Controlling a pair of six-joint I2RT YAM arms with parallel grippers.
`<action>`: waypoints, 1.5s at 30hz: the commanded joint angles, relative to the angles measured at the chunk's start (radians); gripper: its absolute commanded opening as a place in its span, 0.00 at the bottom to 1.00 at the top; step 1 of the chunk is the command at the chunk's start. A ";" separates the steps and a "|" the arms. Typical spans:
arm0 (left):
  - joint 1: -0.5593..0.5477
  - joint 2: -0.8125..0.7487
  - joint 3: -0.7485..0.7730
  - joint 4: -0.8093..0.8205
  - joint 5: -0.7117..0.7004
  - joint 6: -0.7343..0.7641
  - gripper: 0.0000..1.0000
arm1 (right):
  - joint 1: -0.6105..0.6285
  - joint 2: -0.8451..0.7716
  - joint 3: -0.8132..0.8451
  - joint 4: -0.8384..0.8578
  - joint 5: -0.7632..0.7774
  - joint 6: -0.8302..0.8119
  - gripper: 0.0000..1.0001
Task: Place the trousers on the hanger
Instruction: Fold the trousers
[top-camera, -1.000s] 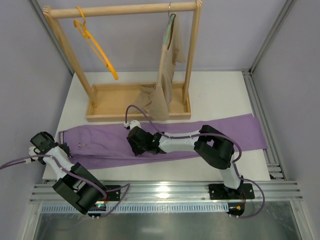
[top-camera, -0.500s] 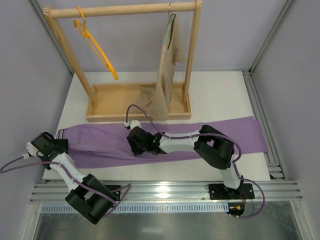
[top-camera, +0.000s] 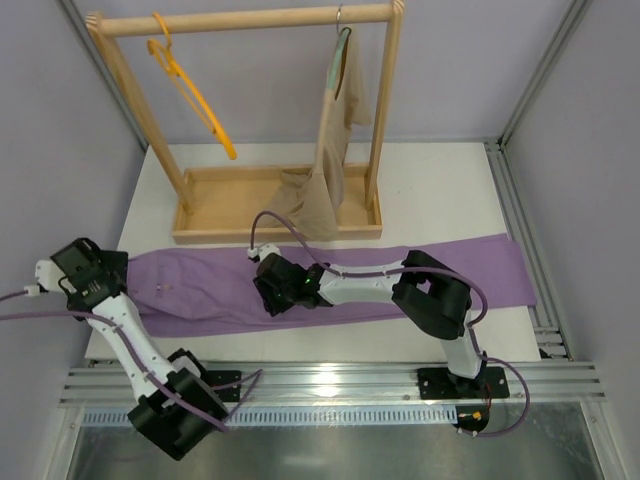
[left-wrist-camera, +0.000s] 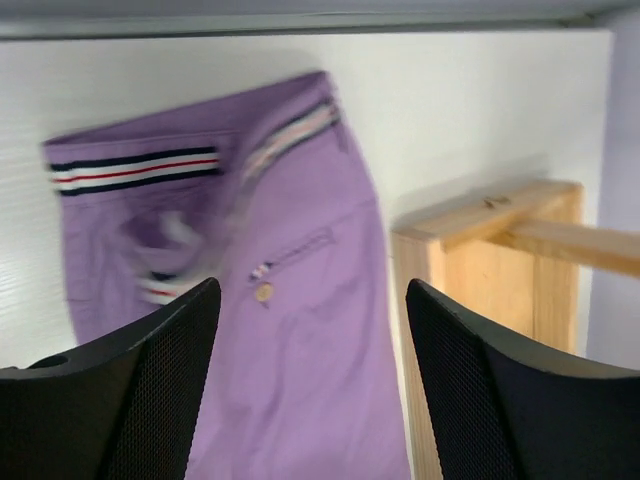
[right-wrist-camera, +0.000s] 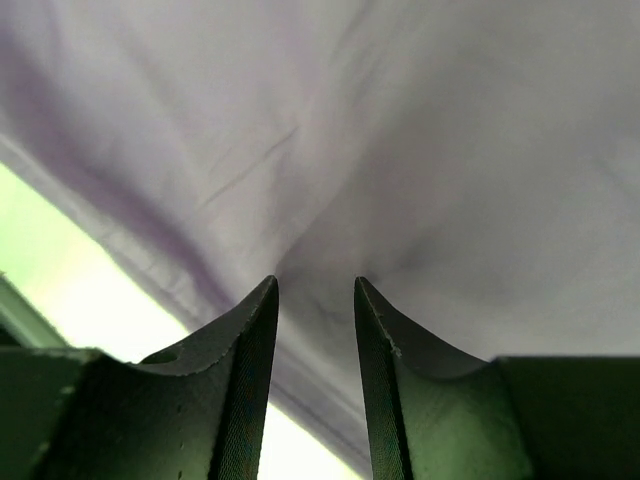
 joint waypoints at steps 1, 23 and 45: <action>-0.164 -0.026 0.099 -0.061 -0.098 0.025 0.75 | 0.023 -0.007 0.112 -0.044 -0.062 -0.003 0.40; -0.201 0.429 -0.095 0.015 -0.237 -0.013 0.00 | 0.103 0.095 -0.018 0.140 -0.082 0.017 0.33; -0.252 0.441 0.115 0.062 -0.171 0.109 0.58 | 0.101 0.010 -0.162 0.117 0.056 0.009 0.04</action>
